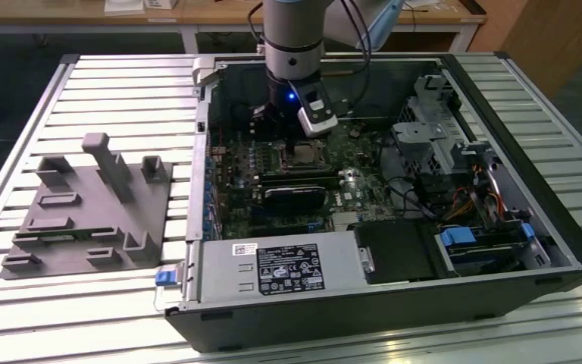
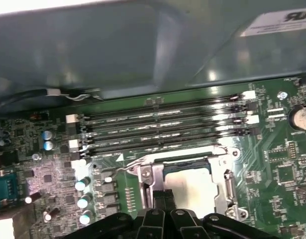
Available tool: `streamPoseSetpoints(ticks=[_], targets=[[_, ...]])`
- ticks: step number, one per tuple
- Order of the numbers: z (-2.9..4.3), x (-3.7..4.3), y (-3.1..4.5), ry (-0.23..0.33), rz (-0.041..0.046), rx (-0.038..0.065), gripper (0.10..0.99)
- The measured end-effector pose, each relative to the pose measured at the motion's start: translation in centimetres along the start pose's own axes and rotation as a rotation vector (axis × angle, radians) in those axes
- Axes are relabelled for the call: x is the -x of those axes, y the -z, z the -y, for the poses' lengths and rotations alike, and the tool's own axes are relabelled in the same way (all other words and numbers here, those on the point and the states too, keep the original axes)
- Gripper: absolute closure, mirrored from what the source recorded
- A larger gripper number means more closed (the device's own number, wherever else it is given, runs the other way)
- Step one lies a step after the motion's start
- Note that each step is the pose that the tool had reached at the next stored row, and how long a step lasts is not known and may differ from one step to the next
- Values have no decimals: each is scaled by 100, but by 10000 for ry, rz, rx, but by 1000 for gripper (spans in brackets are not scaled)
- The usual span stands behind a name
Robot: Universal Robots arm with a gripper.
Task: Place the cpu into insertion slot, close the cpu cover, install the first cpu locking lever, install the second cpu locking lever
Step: 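Close the cpu cover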
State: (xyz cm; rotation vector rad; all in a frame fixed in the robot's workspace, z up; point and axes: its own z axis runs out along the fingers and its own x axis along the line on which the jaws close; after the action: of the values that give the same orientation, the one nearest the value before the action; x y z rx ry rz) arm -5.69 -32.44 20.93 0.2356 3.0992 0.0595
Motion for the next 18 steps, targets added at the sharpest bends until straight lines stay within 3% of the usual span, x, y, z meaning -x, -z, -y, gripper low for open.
streamPoseSetpoints(ticks=[9,13,18], targets=[[-30,193,-7,0,0,1,980],[-32,203,-2,0,0,0,980],[-35,206,80,1,0,1,980]])
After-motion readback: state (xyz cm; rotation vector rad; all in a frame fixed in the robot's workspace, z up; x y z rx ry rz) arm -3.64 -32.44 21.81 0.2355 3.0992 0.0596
